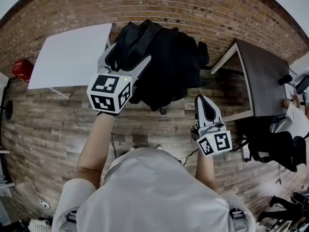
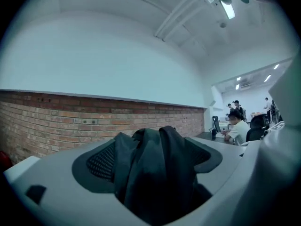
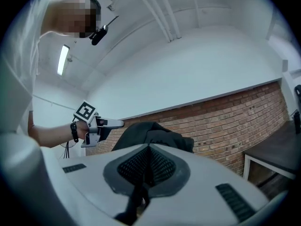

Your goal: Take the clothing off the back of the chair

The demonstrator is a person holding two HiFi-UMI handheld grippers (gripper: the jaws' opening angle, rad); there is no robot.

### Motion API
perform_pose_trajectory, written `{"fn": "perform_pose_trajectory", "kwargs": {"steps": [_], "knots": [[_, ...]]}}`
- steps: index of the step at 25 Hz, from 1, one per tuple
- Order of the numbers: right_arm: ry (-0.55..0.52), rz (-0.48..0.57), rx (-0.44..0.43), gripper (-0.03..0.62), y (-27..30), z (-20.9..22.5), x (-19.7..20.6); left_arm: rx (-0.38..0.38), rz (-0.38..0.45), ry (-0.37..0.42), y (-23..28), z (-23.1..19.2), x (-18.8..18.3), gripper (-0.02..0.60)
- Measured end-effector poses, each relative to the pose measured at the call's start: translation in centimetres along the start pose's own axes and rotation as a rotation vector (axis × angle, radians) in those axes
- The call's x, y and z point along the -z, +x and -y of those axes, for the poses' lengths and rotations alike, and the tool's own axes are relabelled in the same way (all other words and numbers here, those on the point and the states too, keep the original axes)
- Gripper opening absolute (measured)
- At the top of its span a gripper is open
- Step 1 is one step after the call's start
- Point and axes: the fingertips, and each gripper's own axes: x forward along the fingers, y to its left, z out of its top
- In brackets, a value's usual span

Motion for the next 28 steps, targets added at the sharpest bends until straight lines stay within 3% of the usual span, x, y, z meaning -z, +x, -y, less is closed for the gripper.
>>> {"fn": "perform_pose_trajectory", "kwargs": {"steps": [3,7,11,13,19,24,28], "knots": [[0.010,0.000,0.003,0.018,-0.4,0.4,0.0,0.066,-0.069,-0.029,2.1,-0.2,0.5,0.538],[0.041,0.000,0.018,0.018,-1.4,1.3,0.3,0.094,-0.183,-0.030,4.5,-1.8,1.8,0.566],[0.101,0.010,0.028,0.018,-2.2,1.7,0.4,0.201,-0.195,-0.192,6.1,-1.3,2.0,0.574],[0.128,0.019,0.026,0.018,-2.4,1.9,0.3,0.240,-0.191,-0.226,6.5,-0.3,1.3,0.574],[0.167,0.028,0.019,0.018,-2.4,2.1,0.4,0.234,-0.260,-0.117,8.6,2.8,0.6,0.575],[0.175,0.029,-0.004,0.018,-2.1,1.9,0.3,0.151,-0.352,0.047,10.8,4.1,1.5,0.575],[0.172,0.047,0.013,0.018,-2.7,2.7,0.1,0.129,-0.397,0.046,12.3,3.0,3.0,0.577]]}}
